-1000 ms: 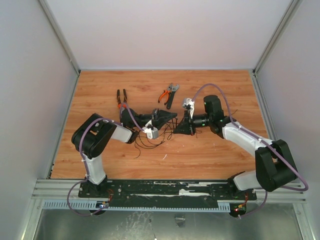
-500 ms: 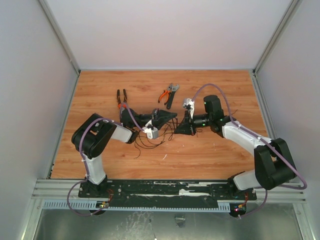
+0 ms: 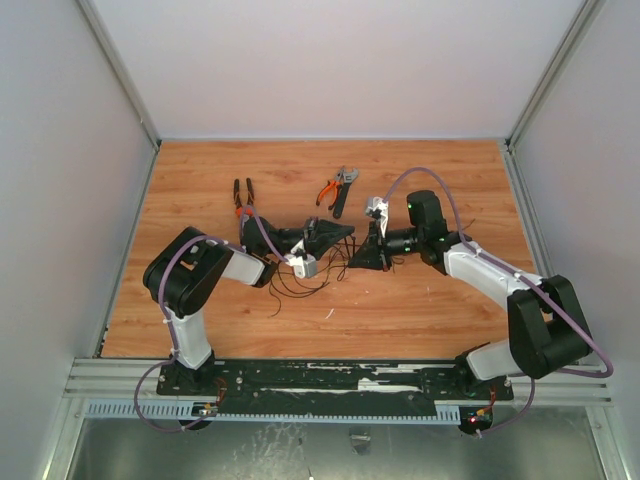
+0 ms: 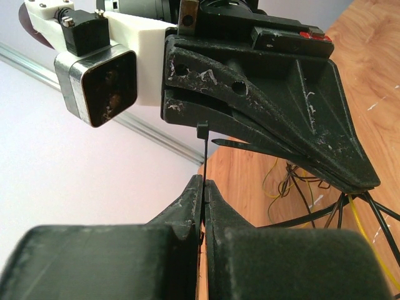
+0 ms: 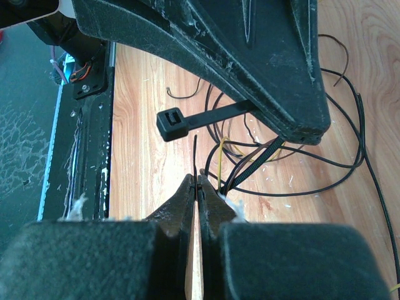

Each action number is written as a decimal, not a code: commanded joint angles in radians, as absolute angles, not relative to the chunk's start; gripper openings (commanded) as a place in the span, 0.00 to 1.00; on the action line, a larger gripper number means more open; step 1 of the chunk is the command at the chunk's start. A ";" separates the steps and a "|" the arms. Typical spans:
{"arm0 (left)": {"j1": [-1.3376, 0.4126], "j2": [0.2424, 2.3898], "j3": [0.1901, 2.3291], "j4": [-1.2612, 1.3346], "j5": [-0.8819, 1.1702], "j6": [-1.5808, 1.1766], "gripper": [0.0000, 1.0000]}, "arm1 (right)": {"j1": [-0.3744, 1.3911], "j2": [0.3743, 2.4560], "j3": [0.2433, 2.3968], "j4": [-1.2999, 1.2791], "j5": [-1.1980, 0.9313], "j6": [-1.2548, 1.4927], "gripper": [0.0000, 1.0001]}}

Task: Zip-tie the wires
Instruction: Tie the cable at the center of the board.

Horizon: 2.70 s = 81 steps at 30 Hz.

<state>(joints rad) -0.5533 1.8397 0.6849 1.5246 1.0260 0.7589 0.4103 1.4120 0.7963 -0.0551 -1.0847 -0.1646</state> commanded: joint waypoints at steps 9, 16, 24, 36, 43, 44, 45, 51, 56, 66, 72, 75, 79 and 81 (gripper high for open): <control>-0.557 1.848 0.701 1.706 1.009 0.770 0.00 | 0.404 1.379 0.813 -0.065 -1.088 -0.178 0.00; -0.557 1.849 0.700 1.706 1.009 0.770 0.00 | 0.412 1.372 0.789 -0.045 -1.085 -0.162 0.00; -0.557 1.851 0.700 1.708 1.008 0.770 0.00 | 0.414 1.366 0.795 -0.037 -1.080 -0.152 0.00; -0.558 1.854 0.701 1.707 1.006 0.766 0.00 | 0.415 1.368 0.795 -0.053 -1.081 -0.152 0.00; -0.558 1.852 0.701 1.710 1.004 0.764 0.00 | 0.438 1.383 0.760 -0.046 -1.049 -0.144 0.00; -0.558 1.853 0.701 1.710 1.003 0.764 0.00 | 0.439 1.381 0.758 -0.041 -1.048 -0.141 0.00; -0.558 1.852 0.700 1.710 1.002 0.764 0.00 | 0.439 1.380 0.758 -0.039 -1.048 -0.140 0.00; -0.559 1.856 0.700 1.710 1.002 0.764 0.00 | 0.441 1.355 0.760 -0.040 -1.044 -0.143 0.00; -0.558 1.852 0.700 1.710 1.002 0.762 0.00 | 0.432 1.348 0.776 -0.074 -1.048 -0.175 0.00; -0.559 1.853 0.701 1.713 1.002 0.755 0.00 | 0.415 1.342 0.779 -0.088 -1.062 -0.187 0.00; -0.559 1.854 0.702 1.713 1.002 0.755 0.00 | 0.416 1.347 0.781 -0.084 -1.073 -0.182 0.00; -0.559 1.855 0.702 1.713 1.002 0.756 0.00 | 0.417 1.342 0.777 -0.084 -1.072 -0.183 0.00; -0.558 1.855 0.702 1.712 1.002 0.755 0.00 | 0.417 1.340 0.775 -0.083 -1.078 -0.184 0.00; -0.558 1.854 0.703 1.711 1.000 0.756 0.00 | 0.416 1.336 0.775 -0.083 -1.074 -0.184 0.00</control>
